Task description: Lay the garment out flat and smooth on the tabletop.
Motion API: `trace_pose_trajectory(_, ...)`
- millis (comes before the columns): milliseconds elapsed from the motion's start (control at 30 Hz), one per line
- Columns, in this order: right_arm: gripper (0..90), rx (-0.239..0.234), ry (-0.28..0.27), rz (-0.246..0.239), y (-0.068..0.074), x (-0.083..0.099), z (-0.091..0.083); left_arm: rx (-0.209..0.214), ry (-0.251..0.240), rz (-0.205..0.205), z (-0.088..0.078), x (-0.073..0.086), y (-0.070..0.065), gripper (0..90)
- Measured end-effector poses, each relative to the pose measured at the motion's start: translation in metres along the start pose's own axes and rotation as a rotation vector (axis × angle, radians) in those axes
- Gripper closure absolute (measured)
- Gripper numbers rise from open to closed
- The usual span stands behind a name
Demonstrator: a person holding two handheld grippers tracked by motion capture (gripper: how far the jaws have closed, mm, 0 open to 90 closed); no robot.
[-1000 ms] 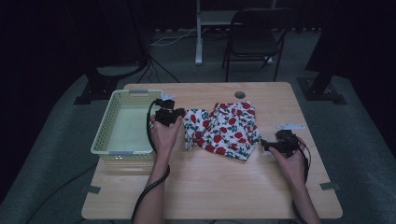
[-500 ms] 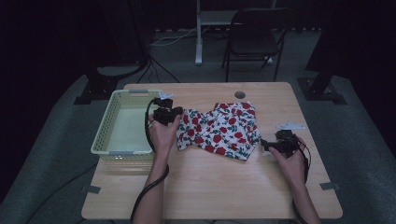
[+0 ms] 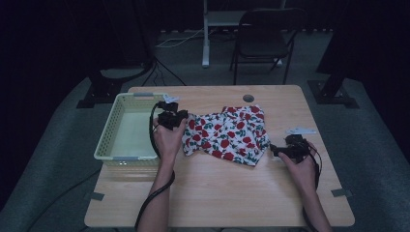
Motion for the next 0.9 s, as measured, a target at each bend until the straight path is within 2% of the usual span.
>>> trace_pose_trajectory(167, 17.4, -0.001, 0.000, 0.000, 0.000, 0.000, 0.000, 0.003, -0.006, 0.013, 0.002, 0.000, -0.004, 73.0)
trace_pose_trajectory(367, 17.4, -0.001, 0.000, 0.000, 0.000, 0.000, 0.000, 0.012, -0.009, 0.023, 0.003, 0.002, -0.009, 65.0)
trace_pose_trajectory(600, 17.9, 0.001, -0.001, 0.000, 0.000, 0.000, 0.000, 0.036, -0.002, 0.047, 0.007, 0.005, -0.019, 60.4)
trace_pose_trajectory(700, 23.4, 0.011, -0.010, 0.014, -0.001, 0.001, -0.002, 0.040, -0.002, 0.047, 0.008, 0.005, -0.020, 59.3)
trace_pose_trajectory(800, 26.0, -0.016, -0.019, 0.045, -0.004, 0.001, -0.004, 0.047, 0.000, 0.048, 0.009, 0.007, -0.023, 58.9)
trace_pose_trajectory(900, 30.5, -0.012, -0.050, 0.052, -0.004, 0.000, -0.008, 0.049, 0.003, 0.064, 0.010, 0.008, -0.026, 57.8)
Point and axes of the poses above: each handheld gripper's, and its own axes: z roughly forward along the jaws, x roughly out of its underside, y roughly to its left, the point moved 3 cm from there along z, roughly forward along the jaws, and after that the axes turned 9 degrees about x, right-handed, at the moved point
